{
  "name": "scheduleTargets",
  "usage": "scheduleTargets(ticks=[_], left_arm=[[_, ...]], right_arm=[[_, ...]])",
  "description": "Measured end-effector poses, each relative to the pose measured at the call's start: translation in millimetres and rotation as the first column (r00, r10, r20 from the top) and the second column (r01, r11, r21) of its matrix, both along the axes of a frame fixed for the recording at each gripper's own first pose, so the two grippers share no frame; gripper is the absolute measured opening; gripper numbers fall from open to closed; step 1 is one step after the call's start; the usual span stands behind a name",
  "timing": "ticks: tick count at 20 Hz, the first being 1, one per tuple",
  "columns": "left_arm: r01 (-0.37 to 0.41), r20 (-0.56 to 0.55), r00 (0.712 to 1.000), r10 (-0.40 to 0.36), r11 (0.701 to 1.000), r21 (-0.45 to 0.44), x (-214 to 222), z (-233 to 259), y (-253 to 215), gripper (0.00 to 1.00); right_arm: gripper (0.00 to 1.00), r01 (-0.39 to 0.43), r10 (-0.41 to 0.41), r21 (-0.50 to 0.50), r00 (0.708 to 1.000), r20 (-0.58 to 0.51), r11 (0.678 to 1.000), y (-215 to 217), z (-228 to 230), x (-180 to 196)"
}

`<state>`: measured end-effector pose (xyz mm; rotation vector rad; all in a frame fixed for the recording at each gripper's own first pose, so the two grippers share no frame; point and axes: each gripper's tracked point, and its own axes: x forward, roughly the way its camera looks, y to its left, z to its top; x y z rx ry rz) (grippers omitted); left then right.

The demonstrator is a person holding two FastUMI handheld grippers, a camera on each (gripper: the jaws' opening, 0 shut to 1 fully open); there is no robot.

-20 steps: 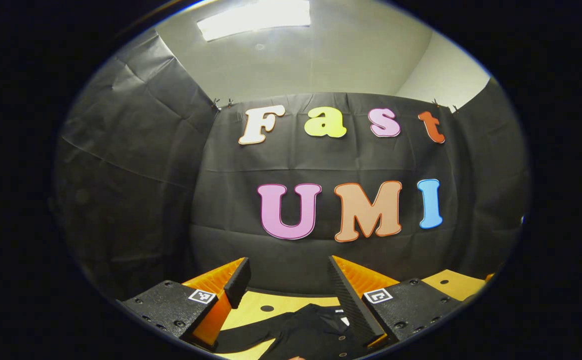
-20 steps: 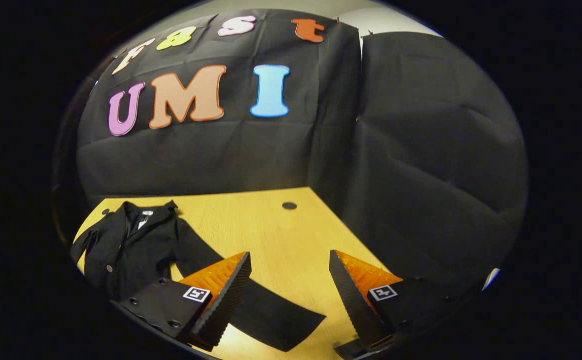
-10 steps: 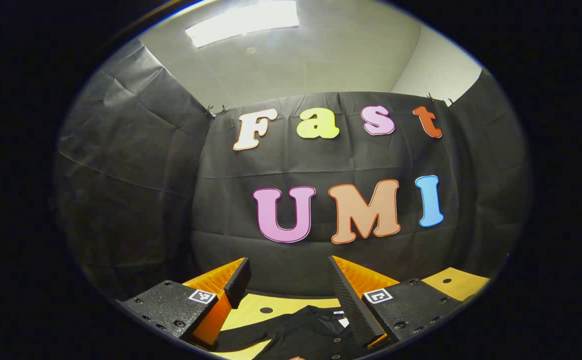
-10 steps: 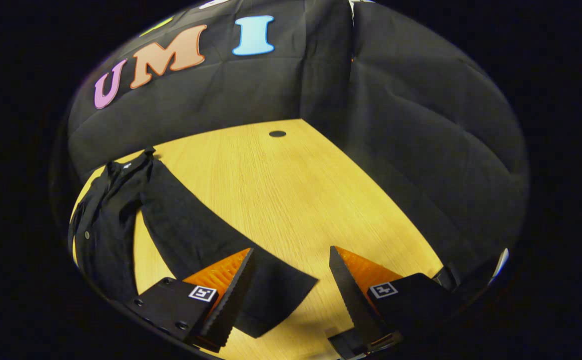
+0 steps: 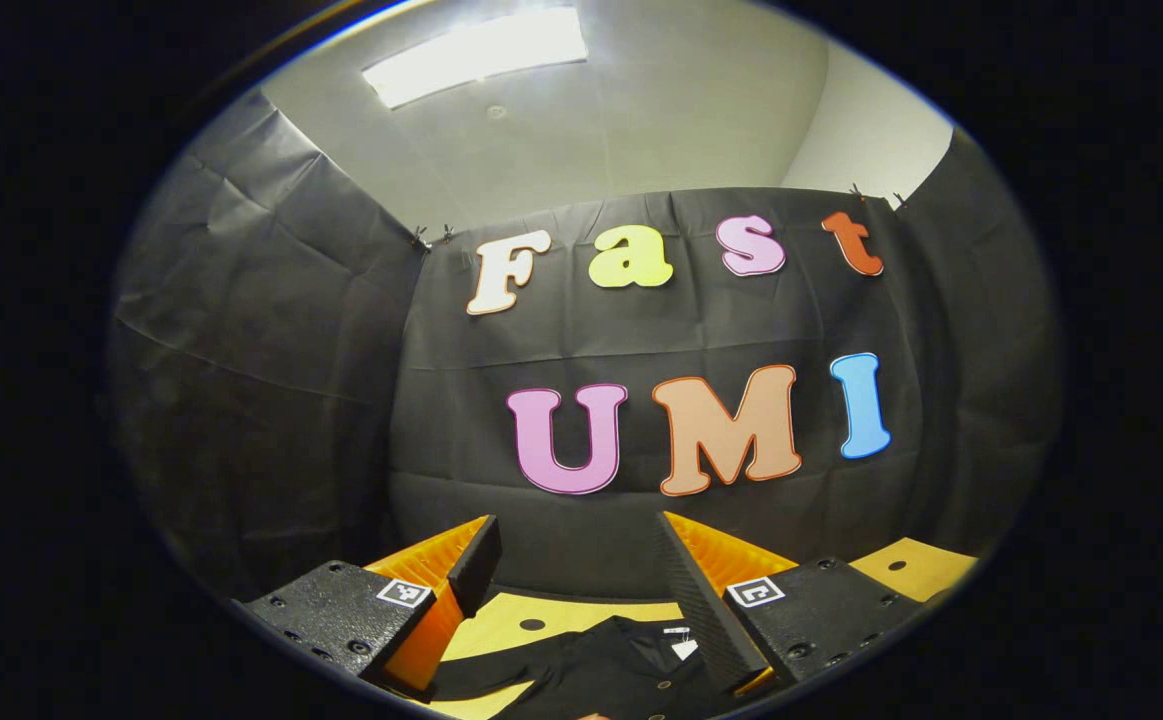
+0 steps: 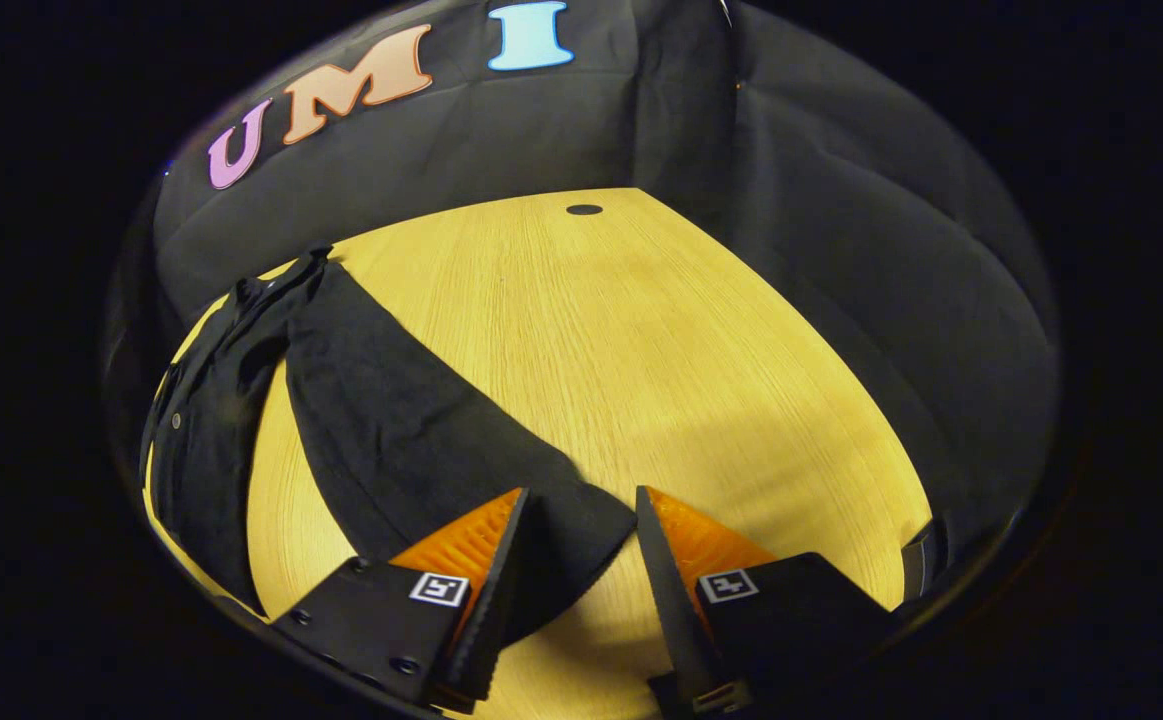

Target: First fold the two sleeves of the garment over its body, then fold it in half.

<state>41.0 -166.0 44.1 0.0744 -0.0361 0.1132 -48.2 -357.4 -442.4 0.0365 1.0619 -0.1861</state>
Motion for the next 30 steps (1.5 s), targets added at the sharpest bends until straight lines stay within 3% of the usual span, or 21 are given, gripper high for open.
scheduleTargets(ticks=[1, 4, 5, 7, 11, 15, 21, 23, 26, 30], left_arm=[[0.006, 0.003, 1.0, -0.006, 1.0, -0.003, 0, 1, -4, 0.9], [0.011, -0.003, 1.0, -0.012, 1.0, -0.014, -1, -2, -9, 0.9], [0.011, -0.003, 1.0, -0.011, 1.0, -0.018, -2, -2, -8, 0.9], [0.009, -0.004, 1.0, -0.009, 1.0, -0.014, -3, -1, -6, 0.9], [-0.016, -0.002, 1.0, 0.016, 1.0, 0.021, -5, -4, 16, 0.91], [-0.01, -0.029, 1.0, 0.009, 1.0, -0.021, -6, -20, 37, 0.91], [-0.043, -0.105, 0.994, 0.04, 0.999, -0.032, -9, -57, 102, 0.92], [-0.066, -0.122, 0.991, 0.062, 0.997, -0.033, -13, -64, 125, 0.91], [-0.107, -0.139, 0.985, 0.102, 0.994, -0.031, -23, -73, 160, 0.91], [-0.16, -0.155, 0.976, 0.152, 0.986, -0.04, -34, -80, 199, 0.91]], right_arm=[[0.64, -0.012, 0.012, 0.012, 1.0, 0.007, 1.0, 4, -1, 1], [0.11, 0.007, -0.007, 0.019, 1.0, 0.011, 1.0, 9, -1, 0], [0.07, 0.012, -0.012, 0.023, 1.0, 0.008, 1.0, 8, -1, 0], [0.03, 0.028, -0.029, 0.053, 1.0, 0.012, 0.998, 14, 3, 1], [0.02, 0.047, -0.076, 0.187, 0.986, 0.149, 0.981, 46, 49, 37], [0.02, -0.059, 0.015, 0.175, 0.969, 0.245, 0.983, 91, 103, 74], [0.02, -0.211, 0.134, 0.169, 0.916, 0.378, 0.963, 194, 164, 138], [0.02, -0.267, 0.203, 0.11, 0.894, 0.399, 0.958, 224, 174, 154], [0.02, -0.372, 0.321, 0.041, 0.847, 0.423, 0.927, 278, 187, 181], [0.02, -0.449, 0.379, 0.064, 0.815, 0.439, 0.891, 347, 191, 202]])
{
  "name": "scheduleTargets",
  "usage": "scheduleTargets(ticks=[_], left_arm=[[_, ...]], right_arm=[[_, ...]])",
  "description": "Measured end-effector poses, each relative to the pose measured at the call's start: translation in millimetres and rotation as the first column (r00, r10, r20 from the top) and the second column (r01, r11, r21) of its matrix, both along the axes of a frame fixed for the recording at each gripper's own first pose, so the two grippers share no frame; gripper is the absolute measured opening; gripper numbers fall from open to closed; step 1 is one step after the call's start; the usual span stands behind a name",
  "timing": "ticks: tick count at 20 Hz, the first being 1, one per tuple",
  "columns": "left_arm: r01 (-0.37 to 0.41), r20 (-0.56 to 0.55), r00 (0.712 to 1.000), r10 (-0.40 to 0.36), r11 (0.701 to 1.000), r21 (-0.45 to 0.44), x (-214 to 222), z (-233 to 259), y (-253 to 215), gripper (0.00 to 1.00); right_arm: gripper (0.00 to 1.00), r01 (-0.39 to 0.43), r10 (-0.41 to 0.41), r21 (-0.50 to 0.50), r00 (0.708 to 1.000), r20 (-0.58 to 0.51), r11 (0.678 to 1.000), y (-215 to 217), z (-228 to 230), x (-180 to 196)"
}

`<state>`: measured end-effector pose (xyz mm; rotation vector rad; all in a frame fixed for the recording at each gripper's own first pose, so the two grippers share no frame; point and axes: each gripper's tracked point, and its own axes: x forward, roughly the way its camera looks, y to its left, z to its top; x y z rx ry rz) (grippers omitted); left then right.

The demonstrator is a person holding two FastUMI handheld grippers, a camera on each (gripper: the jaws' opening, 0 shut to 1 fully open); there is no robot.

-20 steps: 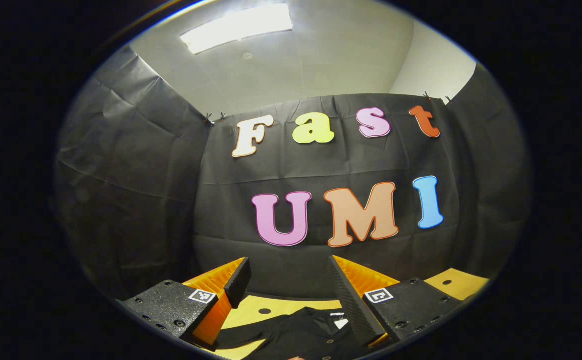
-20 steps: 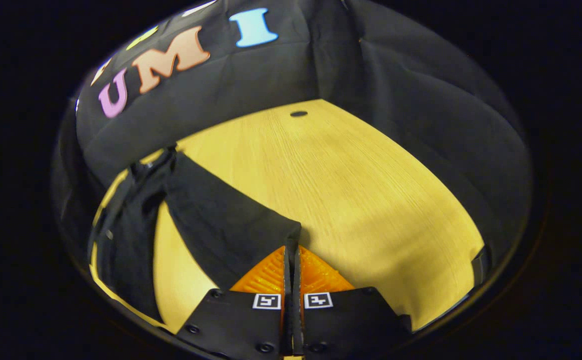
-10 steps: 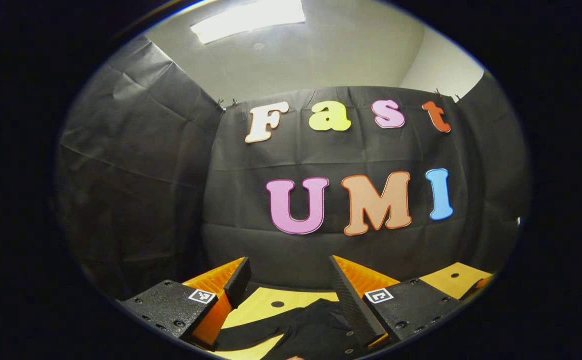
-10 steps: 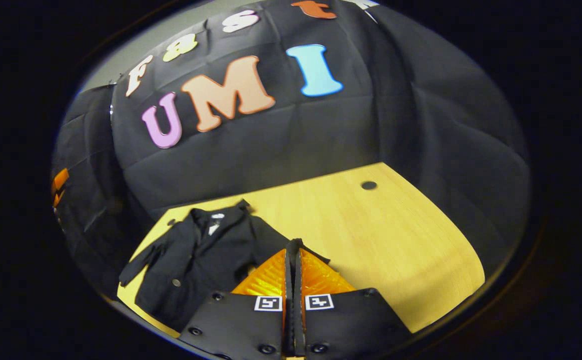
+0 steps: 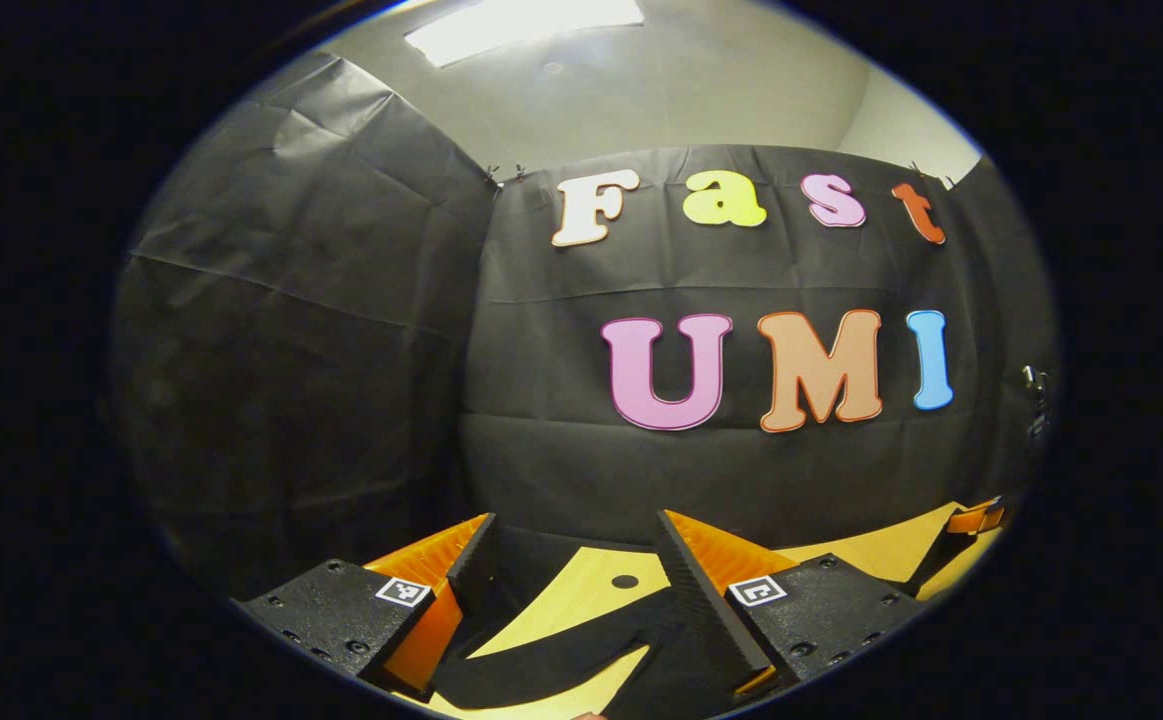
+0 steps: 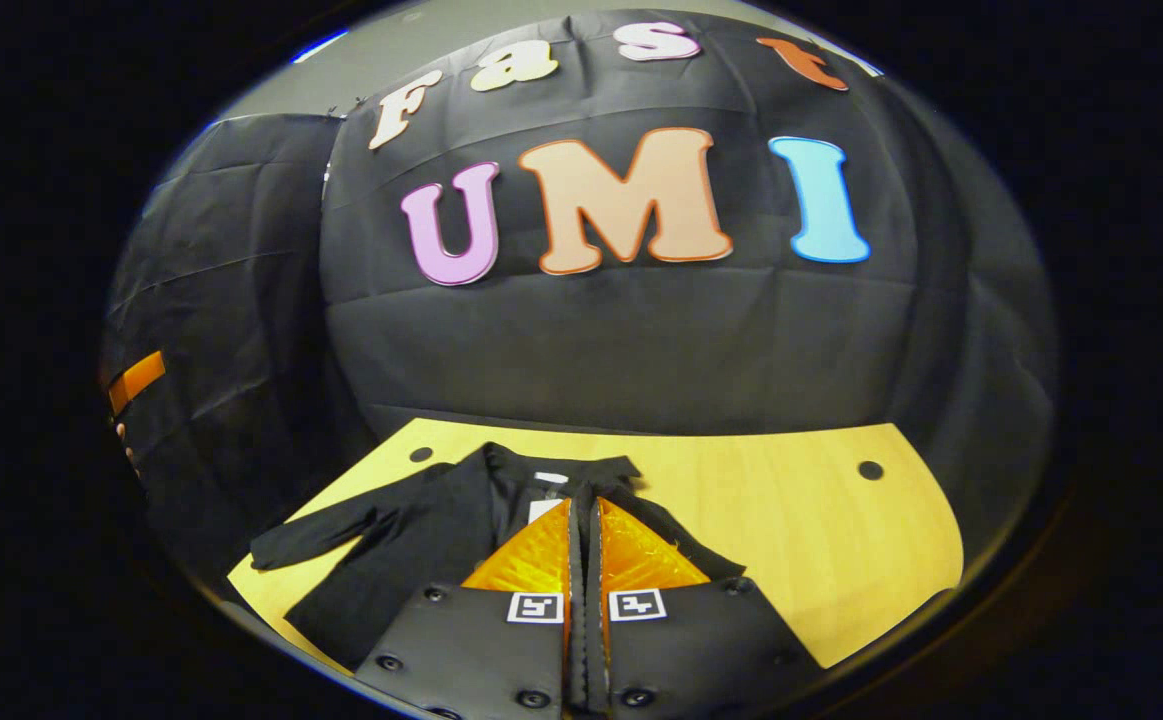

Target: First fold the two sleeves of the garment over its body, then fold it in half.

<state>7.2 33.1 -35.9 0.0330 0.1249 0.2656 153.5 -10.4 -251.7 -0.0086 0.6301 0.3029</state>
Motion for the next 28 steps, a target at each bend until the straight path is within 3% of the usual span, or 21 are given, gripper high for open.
scheduleTargets(ticks=[8, 16, 28], left_arm=[[-0.051, -0.029, 0.998, 0.052, 0.999, 0.016, -15, -13, 54, 0.91], [-0.045, -0.056, 0.997, 0.046, 0.999, 0.016, -21, -28, 91, 0.92], [-0.083, -0.105, 0.991, 0.085, 0.996, 0.018, -33, -51, 144, 0.91]], right_arm=[[0.02, -0.09, 0.091, 0.026, 0.996, -0.005, 0.996, 102, -14, 37], [0.05, -0.184, 0.184, 0.002, 0.98, -0.069, 0.983, 203, -74, 47], [0.02, -0.182, 0.16, -0.074, 0.96, -0.229, 0.981, 277, -197, 59]])
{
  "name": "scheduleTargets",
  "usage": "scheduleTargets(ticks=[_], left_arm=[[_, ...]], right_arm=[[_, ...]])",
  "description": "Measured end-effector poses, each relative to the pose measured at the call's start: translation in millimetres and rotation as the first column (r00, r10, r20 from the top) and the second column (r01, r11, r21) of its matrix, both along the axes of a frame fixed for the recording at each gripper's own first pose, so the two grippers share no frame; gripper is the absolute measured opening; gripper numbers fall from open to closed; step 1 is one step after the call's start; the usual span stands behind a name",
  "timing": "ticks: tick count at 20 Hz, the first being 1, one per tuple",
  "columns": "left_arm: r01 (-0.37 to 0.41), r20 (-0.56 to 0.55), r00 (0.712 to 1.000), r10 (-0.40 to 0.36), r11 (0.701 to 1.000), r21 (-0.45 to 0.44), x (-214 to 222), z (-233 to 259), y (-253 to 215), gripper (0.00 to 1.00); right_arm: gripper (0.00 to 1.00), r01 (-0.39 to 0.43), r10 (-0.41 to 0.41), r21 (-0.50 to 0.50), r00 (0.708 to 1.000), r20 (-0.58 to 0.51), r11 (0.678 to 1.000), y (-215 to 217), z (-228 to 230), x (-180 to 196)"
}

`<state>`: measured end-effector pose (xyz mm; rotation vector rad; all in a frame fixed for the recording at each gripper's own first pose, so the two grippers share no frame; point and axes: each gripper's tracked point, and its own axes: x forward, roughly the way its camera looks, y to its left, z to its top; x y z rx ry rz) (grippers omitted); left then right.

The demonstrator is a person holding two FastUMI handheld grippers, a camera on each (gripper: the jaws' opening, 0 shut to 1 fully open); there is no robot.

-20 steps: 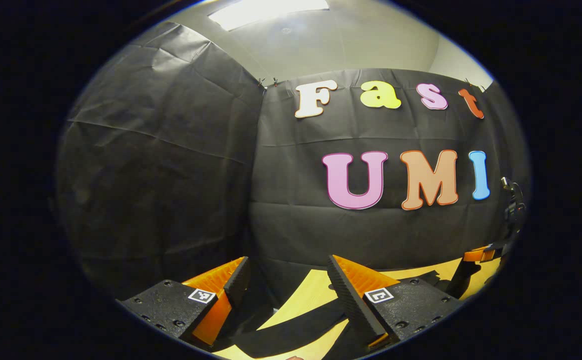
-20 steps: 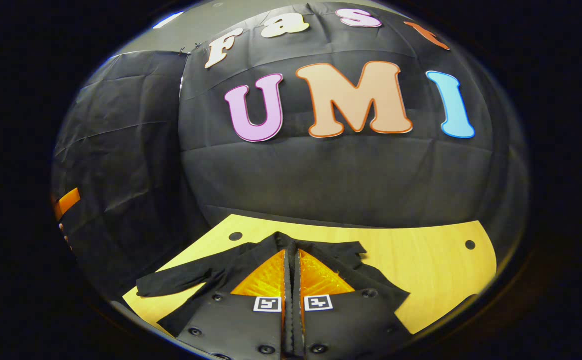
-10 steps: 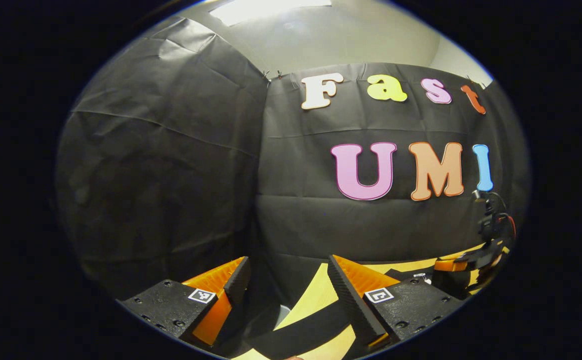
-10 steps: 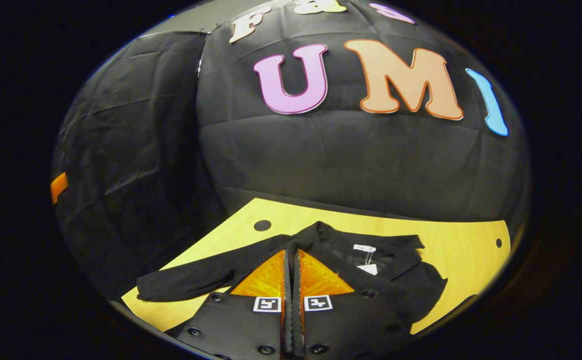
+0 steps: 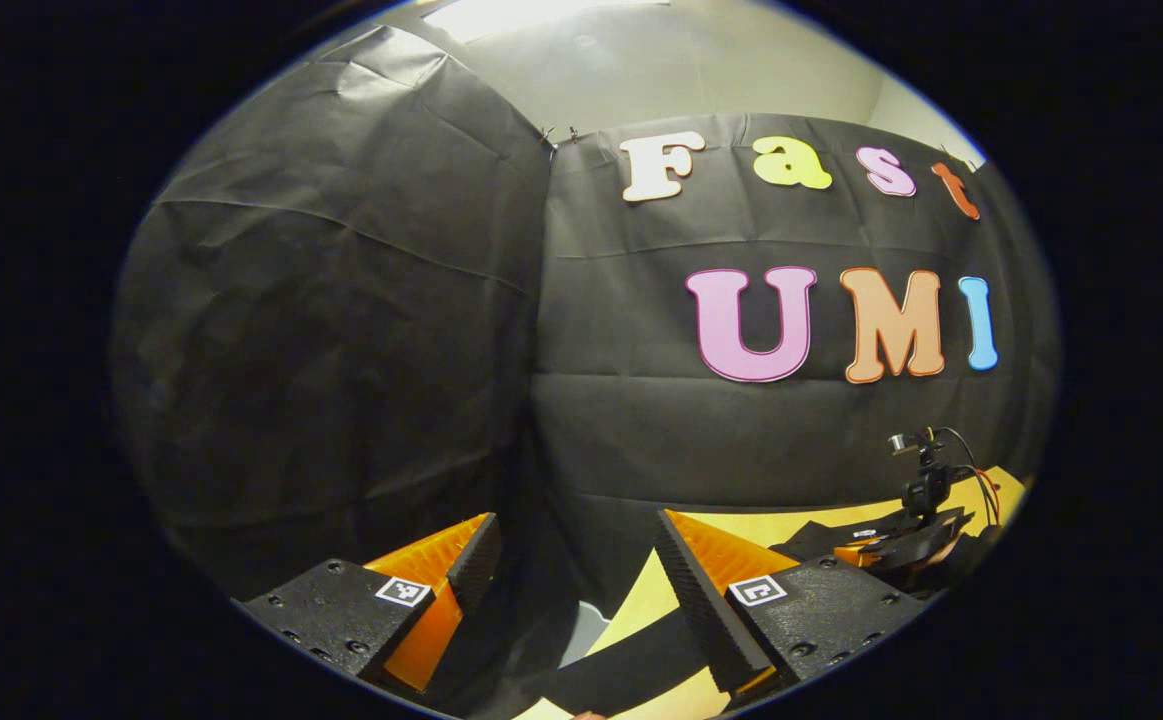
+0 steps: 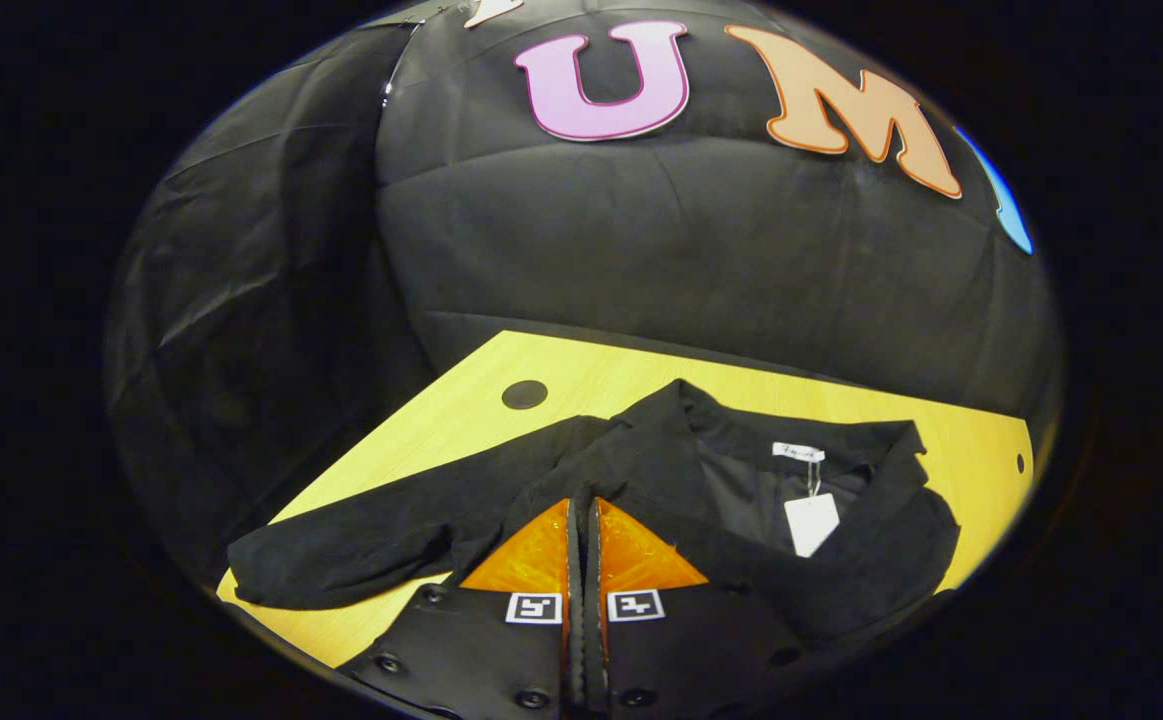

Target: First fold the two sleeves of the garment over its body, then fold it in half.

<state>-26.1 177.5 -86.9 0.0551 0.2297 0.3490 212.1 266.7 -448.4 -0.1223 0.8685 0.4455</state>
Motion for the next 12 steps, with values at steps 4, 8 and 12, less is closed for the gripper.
scheduleTargets(ticks=[4, 8, 12], left_arm=[[-0.014, -0.006, 1.0, 0.014, 0.999, -0.047, 1, -15, 9, 0.91], [-0.036, -0.026, 0.999, 0.033, 0.993, -0.115, -4, -40, 18, 0.92], [-0.052, -0.092, 0.995, 0.039, 0.988, -0.149, -5, -77, 25, 0.91]], right_arm=[[0.69, -0.008, 0.006, 0.029, 0.998, 0.061, 1.0, 16, 13, 6], [0.98, -0.022, 0.014, 0.04, 0.982, 0.188, 0.999, 15, 62, 5], [0.98, -0.011, -0.023, 0.106, 0.949, 0.314, 0.994, 3, 126, -4]])
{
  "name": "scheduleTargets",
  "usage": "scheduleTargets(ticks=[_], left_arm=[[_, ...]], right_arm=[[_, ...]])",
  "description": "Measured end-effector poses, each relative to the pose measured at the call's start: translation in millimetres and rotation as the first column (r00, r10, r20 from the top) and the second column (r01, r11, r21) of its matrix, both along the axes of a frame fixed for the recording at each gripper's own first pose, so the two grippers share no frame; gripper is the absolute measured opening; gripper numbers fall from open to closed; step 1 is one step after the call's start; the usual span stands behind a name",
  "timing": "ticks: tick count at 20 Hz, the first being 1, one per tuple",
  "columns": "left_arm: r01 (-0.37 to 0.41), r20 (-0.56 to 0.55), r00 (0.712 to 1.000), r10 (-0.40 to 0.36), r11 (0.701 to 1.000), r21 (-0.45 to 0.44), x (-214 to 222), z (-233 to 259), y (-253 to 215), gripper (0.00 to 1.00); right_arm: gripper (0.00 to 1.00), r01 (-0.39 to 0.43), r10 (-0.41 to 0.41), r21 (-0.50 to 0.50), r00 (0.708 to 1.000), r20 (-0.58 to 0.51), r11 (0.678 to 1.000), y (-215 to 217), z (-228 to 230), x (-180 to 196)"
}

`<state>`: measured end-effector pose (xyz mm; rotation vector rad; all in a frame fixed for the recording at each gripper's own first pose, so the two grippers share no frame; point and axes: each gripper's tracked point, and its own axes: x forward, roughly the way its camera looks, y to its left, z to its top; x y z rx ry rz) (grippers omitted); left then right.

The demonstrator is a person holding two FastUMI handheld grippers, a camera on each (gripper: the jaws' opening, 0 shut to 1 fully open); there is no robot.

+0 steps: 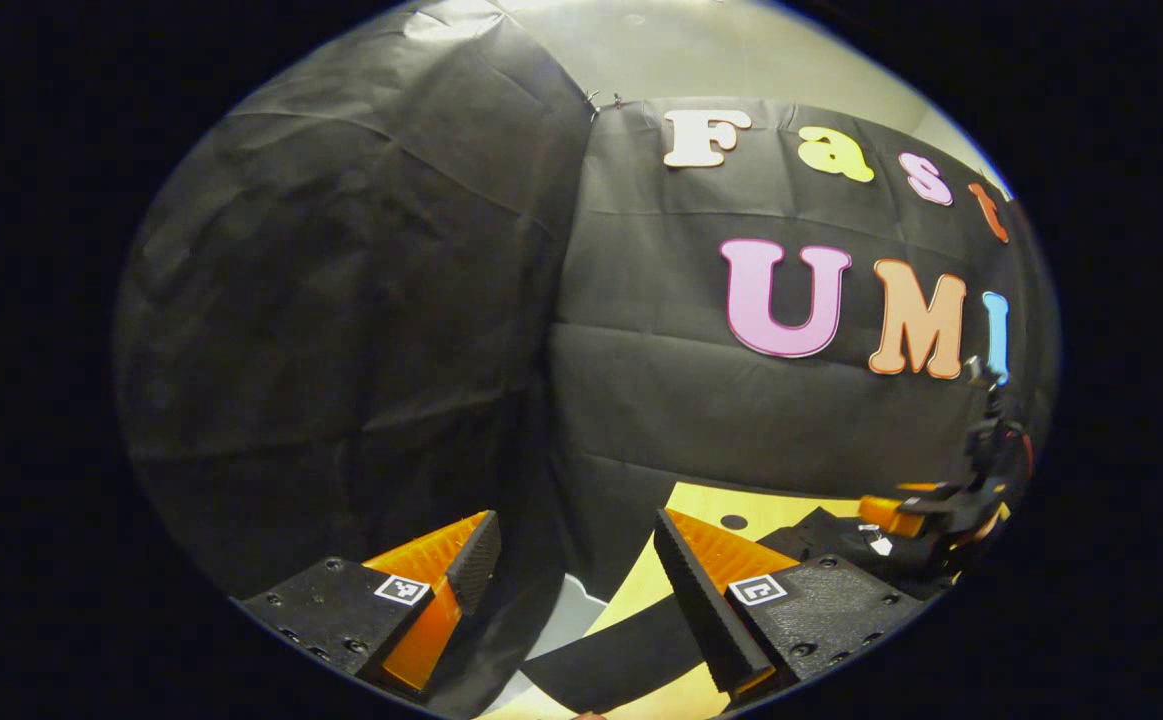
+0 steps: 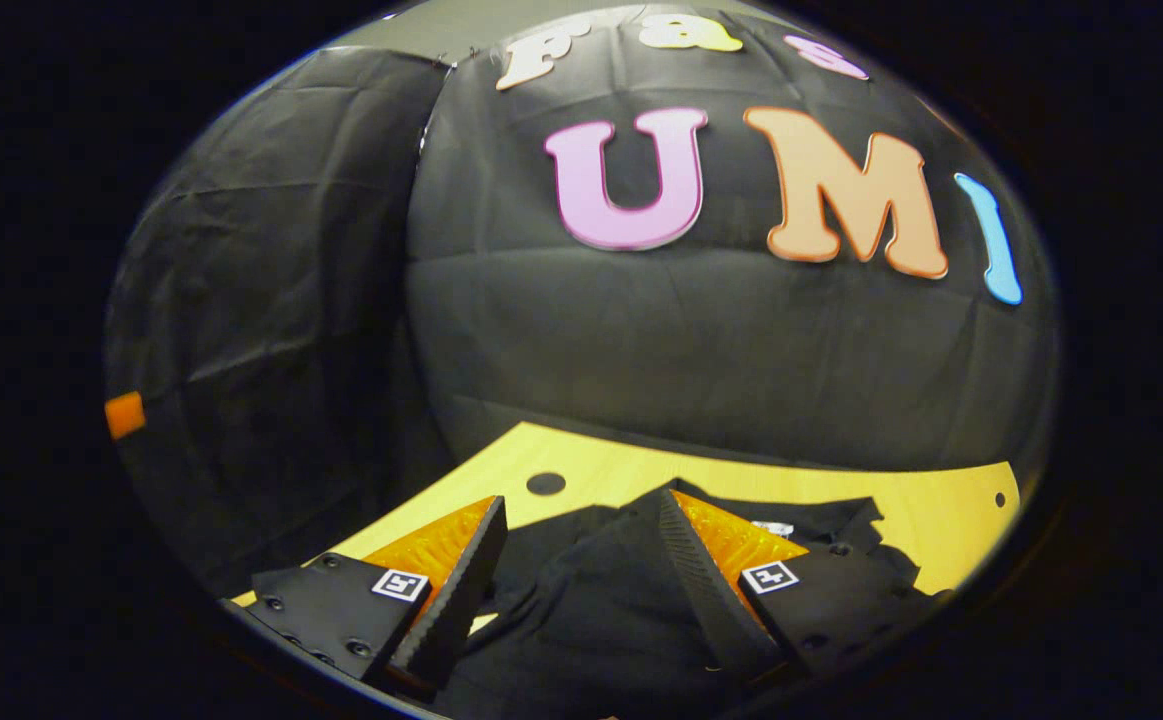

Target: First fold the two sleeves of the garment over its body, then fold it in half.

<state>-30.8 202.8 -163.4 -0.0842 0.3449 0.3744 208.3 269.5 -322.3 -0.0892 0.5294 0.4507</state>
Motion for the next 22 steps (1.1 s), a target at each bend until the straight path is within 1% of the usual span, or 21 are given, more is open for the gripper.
scheduleTargets(ticks=[2, 3, 4, 5, 7, 8, 9, 10, 11, 14, 15, 17, 21, 22], left_arm=[[0.003, -0.037, 0.999, -0.004, 0.999, -0.044, -7, -28, 0, 0.93], [0.005, -0.059, 0.998, -0.009, 0.997, -0.074, -8, -41, -1, 0.92], [0.002, -0.089, 0.996, -0.011, 0.995, -0.105, -9, -57, -4, 0.92], [-0.004, -0.124, 0.992, -0.012, 0.991, -0.133, -11, -74, -6, 0.92], [-0.005, -0.198, 0.98, -0.03, 0.984, -0.177, -19, -106, -10, 0.94], [-0.006, -0.222, 0.974, -0.035, 0.983, -0.185, -20, -119, -12, 0.95], [-0.007, -0.244, 0.969, -0.04, 0.982, -0.19, -20, -131, -12, 0.95], [-0.01, -0.271, 0.961, -0.047, 0.979, -0.203, -23, -143, -13, 0.95], [-0.014, -0.297, 0.953, -0.054, 0.975, -0.222, -26, -155, -15, 0.95], [-0.029, -0.361, 0.93, -0.074, 0.962, -0.27, -36, -189, -22, 0.95], [-0.035, -0.378, 0.923, -0.074, 0.961, -0.274, -40, -197, -23, 0.96], [-0.048, -0.417, 0.905, -0.078, 0.958, -0.282, -48, -215, -24, 0.96], [-0.047, -0.475, 0.874, -0.106, 0.953, -0.299, -64, -237, -29, 0.96], [-0.044, -0.494, 0.862, -0.114, 0.954, -0.298, -68, -243, -31, 0.96]], right_arm=[[0.98, 0.014, -0.015, 0.032, 0.999, 0.042, 0.999, -11, 33, -15], [0.97, 0.022, -0.024, 0.037, 0.998, 0.056, 0.999, -19, 45, -19], [0.94, 0.034, -0.036, 0.04, 0.997, 0.073, 0.999, -25, 54, -22], [0.98, 0.047, -0.05, 0.041, 0.995, 0.086, 0.998, -34, 65, -25], [0.98, 0.078, -0.083, 0.041, 0.99, 0.113, 0.996, -52, 79, -26], [0.94, 0.097, -0.101, 0.033, 0.987, 0.129, 0.995, -61, 84, -27], [0.97, 0.117, -0.119, 0.023, 0.983, 0.14, 0.993, -71, 87, -28], [0.94, 0.134, -0.135, 0.018, 0.98, 0.144, 0.991, -78, 89, -29], [0.98, 0.15, -0.151, 0.014, 0.978, 0.142, 0.989, -85, 90, -31], [0.97, 0.195, -0.193, -0.002, 0.973, 0.126, 0.981, -106, 91, -33], [0.99, 0.205, -0.203, -0.007, 0.972, 0.121, 0.979, -110, 90, -35], [0.95, 0.218, -0.215, -0.018, 0.97, 0.117, 0.976, -117, 91, -39], [0.95, 0.232, -0.224, -0.045, 0.966, 0.126, 0.972, -127, 95, -45], [0.95, 0.234, -0.226, -0.049, 0.965, 0.129, 0.971, -129, 95, -47]])
